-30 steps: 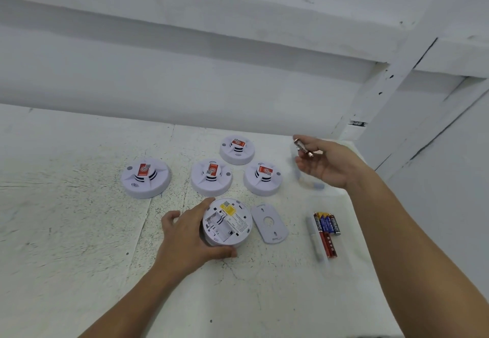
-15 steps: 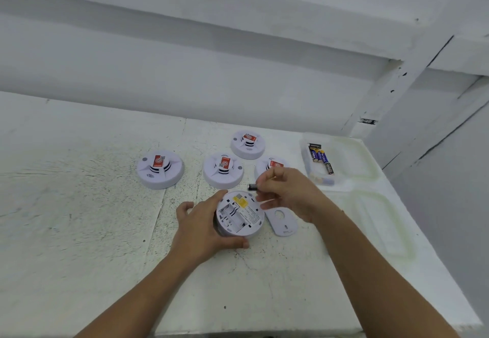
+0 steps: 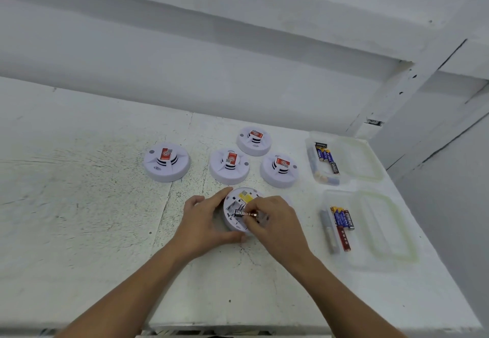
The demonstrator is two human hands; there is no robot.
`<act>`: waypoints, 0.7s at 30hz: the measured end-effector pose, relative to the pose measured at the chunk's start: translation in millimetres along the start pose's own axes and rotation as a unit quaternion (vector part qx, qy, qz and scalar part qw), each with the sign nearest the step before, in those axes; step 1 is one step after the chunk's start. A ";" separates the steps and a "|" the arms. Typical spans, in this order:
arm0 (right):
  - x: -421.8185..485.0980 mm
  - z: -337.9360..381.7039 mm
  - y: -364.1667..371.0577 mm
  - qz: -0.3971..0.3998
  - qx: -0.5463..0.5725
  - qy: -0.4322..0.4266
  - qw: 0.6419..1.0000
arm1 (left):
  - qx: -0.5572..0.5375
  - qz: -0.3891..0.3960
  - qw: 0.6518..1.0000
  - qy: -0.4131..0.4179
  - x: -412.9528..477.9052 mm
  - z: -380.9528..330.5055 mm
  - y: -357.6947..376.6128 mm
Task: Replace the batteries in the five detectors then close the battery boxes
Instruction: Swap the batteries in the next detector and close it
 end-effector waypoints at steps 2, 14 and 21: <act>-3.9 2.5 1.0 -0.025 -0.008 -0.015 1.000 | -0.008 0.012 1.000 -0.008 0.5 1.3 0.2; -0.5 -14.2 6.0 0.127 0.037 -0.054 0.990 | -0.001 0.013 1.000 0.023 4.0 7.4 2.5; 8.3 -14.3 2.8 0.139 0.061 -0.045 0.987 | 0.002 0.000 0.999 0.044 4.2 7.8 2.7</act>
Point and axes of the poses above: each hand's wrist, its own x-axis towards the middle knuckle, its own y-axis out of the palm, z = x × y, the point moved 7 cm from there along x, towards the middle knuckle
